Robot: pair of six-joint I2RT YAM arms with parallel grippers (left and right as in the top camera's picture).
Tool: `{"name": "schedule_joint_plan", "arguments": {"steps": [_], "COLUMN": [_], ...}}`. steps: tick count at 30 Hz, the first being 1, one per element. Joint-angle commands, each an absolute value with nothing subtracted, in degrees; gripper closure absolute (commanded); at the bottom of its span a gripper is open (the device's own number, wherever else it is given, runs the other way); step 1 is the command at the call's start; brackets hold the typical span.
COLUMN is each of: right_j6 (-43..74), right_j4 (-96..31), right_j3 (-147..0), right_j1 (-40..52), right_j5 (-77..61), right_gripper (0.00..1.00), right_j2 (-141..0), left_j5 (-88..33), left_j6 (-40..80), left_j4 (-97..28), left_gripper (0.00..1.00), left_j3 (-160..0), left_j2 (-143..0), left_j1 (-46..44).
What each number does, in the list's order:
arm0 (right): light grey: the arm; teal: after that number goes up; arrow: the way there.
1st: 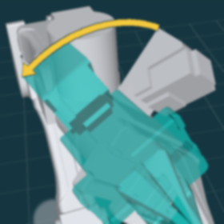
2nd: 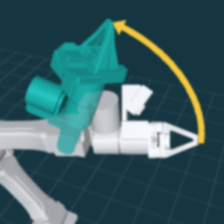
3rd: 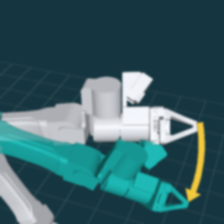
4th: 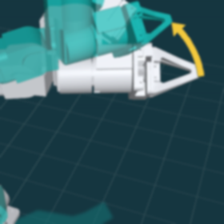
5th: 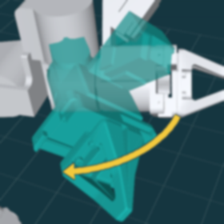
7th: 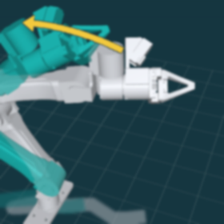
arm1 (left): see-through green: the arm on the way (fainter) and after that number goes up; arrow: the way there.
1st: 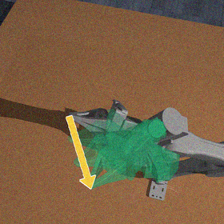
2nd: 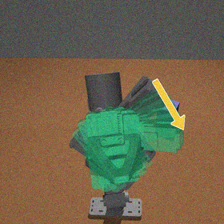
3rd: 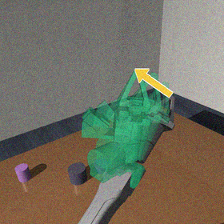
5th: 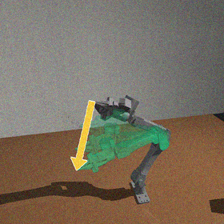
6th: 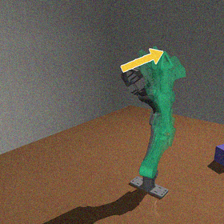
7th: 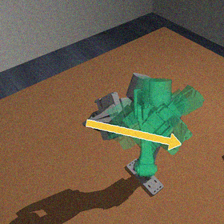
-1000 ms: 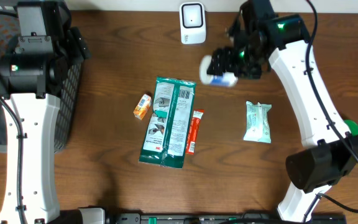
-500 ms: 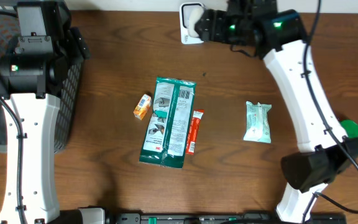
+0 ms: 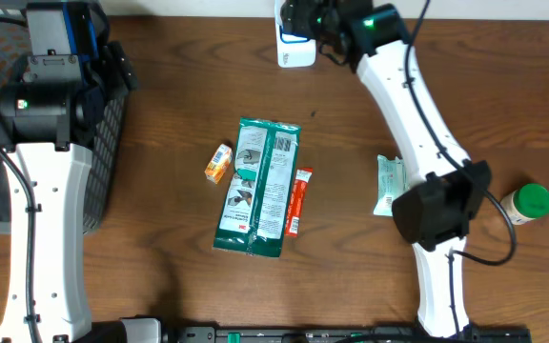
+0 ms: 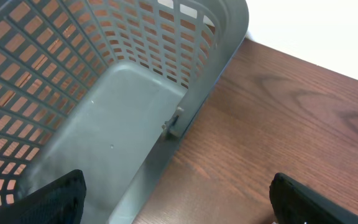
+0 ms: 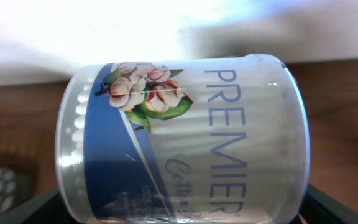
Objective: Scan the item barcode
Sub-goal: 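Lift the tub up toward the scanner, then hold the tub in front of the scanner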
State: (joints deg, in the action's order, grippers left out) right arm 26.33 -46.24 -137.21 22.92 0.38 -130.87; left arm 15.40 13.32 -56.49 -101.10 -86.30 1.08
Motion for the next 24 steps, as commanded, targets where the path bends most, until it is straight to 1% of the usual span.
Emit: {"name": "schedule_joint_plan", "arguments": {"steps": [1, 7, 15, 20, 24], "right_j6": [25.08, 24.58, 23.05, 23.03, 18.35], "right_j4": [-43.16, -39.86, -34.54, -34.17, -34.17], "right_j3": [-139.04, -139.04, -139.04, -139.02, -138.96], "right_j1": [24.58, 25.23, 25.17, 25.17, 25.17], "right_j5": [8.16, 12.05, 13.50, 14.48, 14.94], "right_gripper": [0.37, 0.38, 0.39, 0.39, 0.39], "right_j2": [-132.29, -136.31, -142.78, -143.81, -143.96], "left_j5": [16.34, 16.36, 16.36, 16.36, 16.36], "left_j6": [13.43, 13.41, 13.41, 13.41, 13.43], "left_j4": [-56.45, -56.45, -56.45, -56.45, -56.45], "left_gripper": [0.10, 0.10, 0.10, 0.10, 0.10], "left_j3": [-101.49, -101.49, -101.49, -101.49, -101.49], "left_j2": [-86.37, -86.37, -86.37, -86.37, -86.37], "left_j1": [1.32, 1.32, 1.32, 1.32, 1.32]}}
